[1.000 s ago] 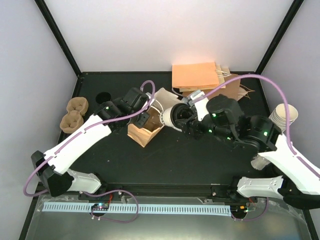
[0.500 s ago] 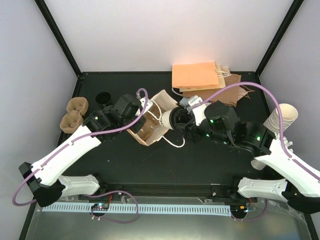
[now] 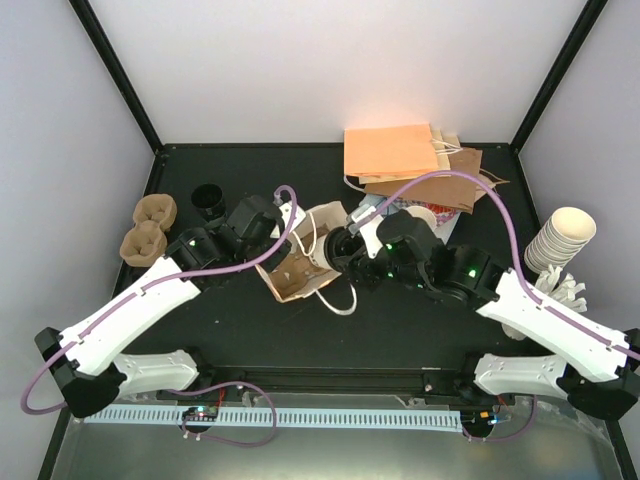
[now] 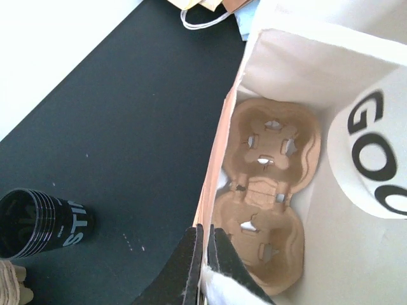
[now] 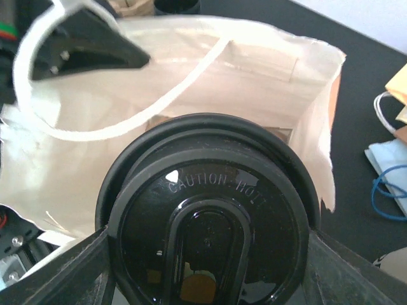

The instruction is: Pack the takeout coffee

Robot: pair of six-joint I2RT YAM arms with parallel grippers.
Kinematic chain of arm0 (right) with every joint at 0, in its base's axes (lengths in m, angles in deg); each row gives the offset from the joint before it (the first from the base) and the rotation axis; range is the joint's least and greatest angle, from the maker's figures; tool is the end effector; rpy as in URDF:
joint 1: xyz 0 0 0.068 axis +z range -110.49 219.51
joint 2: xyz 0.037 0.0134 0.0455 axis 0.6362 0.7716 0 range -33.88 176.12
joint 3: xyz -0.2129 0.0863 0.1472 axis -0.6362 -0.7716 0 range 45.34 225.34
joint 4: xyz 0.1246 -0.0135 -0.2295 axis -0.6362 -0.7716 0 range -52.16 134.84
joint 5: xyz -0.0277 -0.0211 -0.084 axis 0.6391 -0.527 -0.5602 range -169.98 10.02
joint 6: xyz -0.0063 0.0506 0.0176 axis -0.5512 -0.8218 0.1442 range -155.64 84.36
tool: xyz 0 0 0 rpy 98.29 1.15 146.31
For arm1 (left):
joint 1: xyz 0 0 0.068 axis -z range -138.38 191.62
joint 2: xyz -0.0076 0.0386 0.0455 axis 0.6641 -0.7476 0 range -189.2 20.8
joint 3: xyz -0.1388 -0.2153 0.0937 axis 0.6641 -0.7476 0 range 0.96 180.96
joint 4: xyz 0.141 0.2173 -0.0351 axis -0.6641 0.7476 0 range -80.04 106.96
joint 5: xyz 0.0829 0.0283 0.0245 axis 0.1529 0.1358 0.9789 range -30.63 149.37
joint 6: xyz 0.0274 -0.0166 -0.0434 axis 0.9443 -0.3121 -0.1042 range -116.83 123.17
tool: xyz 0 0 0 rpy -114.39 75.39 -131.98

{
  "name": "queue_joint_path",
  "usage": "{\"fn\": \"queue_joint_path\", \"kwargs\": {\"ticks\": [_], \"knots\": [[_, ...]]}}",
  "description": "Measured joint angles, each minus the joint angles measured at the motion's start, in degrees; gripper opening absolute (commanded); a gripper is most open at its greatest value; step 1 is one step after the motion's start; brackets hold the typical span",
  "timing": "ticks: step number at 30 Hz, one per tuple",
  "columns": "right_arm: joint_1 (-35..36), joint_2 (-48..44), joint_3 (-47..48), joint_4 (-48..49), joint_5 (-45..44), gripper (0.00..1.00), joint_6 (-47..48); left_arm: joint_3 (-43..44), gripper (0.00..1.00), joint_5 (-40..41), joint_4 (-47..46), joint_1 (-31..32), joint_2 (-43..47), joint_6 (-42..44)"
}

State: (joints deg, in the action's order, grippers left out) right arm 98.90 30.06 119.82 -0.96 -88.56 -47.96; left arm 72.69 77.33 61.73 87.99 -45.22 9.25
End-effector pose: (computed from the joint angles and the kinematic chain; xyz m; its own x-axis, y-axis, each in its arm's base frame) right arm 0.1182 0.1893 0.3913 -0.4555 -0.3557 -0.8161 -0.7081 0.7003 0.0900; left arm 0.1634 -0.1554 0.3610 -0.4366 0.6043 -0.6665 0.5906 0.7514 0.2943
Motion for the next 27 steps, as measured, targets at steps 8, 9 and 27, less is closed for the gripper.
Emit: {"fn": "queue_joint_path", "kwargs": {"ticks": [8, 9, 27], "knots": [[1.2, 0.1, -5.8, 2.2, 1.2, 0.75, 0.7, -1.3, 0.02, -3.0, -1.6, 0.9, 0.8, -0.2], [1.6, 0.1, -6.2, 2.2, 1.1, 0.75, 0.9, -1.6, 0.02, -3.5, -1.8, 1.2, 0.8, -0.3], [3.8, 0.8, -10.8, 5.3, -3.9, 0.75, 4.3, -2.6, 0.02, -7.6, -2.2, 4.8, 2.7, -3.1]]}}
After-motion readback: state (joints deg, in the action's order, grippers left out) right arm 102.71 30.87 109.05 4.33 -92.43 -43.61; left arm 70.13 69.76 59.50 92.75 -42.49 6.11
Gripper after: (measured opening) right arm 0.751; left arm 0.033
